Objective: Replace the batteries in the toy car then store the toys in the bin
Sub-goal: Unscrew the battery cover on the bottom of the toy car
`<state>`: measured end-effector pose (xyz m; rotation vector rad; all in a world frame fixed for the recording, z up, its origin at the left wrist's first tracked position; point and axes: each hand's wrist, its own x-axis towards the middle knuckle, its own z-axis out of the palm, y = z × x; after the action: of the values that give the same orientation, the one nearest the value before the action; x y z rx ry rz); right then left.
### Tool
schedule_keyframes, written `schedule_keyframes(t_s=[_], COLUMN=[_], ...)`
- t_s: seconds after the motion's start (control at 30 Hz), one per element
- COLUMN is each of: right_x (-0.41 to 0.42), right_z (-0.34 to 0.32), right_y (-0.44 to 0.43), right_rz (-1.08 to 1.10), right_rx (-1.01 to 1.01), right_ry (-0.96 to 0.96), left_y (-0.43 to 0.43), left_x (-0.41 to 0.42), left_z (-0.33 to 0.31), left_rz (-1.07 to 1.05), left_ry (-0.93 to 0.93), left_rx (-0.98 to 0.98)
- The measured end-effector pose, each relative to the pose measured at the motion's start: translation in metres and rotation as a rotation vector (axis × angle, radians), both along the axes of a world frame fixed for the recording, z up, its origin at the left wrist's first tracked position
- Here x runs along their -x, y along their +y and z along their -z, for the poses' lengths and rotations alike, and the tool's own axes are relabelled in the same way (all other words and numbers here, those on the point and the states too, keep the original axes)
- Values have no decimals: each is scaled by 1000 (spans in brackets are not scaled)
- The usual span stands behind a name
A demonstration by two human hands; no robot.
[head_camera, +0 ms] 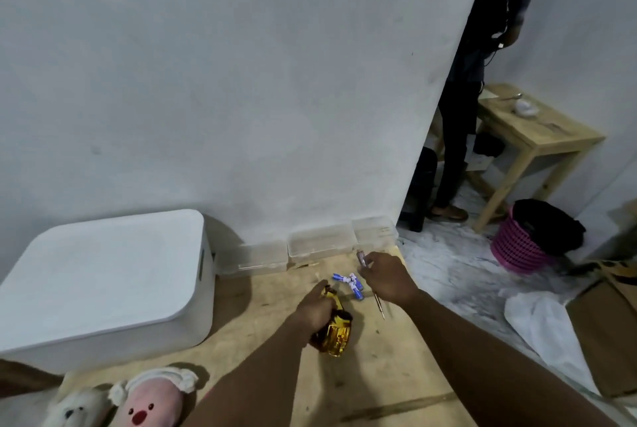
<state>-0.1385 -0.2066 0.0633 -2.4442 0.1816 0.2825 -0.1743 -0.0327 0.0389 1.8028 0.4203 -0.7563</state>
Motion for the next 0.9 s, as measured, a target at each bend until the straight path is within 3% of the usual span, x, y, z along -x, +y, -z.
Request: schedule_keyframes(t_s=[0.1, 0.2, 0.37, 0.53, 0.67, 0.9], right_x=[-3, -4, -8, -12, -5, -19], right_z=[-15, -26, -37, -32, -38, -22], right_y=[7, 17, 39, 43, 45, 46], right_rz=[72, 134, 161, 235, 243, 117], right_rx=[-169, -311, -320, -311, -429, -265], right_ry=[79, 186, 289, 457, 519, 239], left_y=[13, 20, 24, 30, 35, 36], left_x=[1, -5, -12, -9, -10, -15], left_z=[-25, -41, -46, -42, -35, -47], left_rz=[-130, -182, -70, -151, -166, 132], left_ry=[120, 180, 134, 146, 63, -120], left_rx=[360, 588, 608, 721, 601, 197])
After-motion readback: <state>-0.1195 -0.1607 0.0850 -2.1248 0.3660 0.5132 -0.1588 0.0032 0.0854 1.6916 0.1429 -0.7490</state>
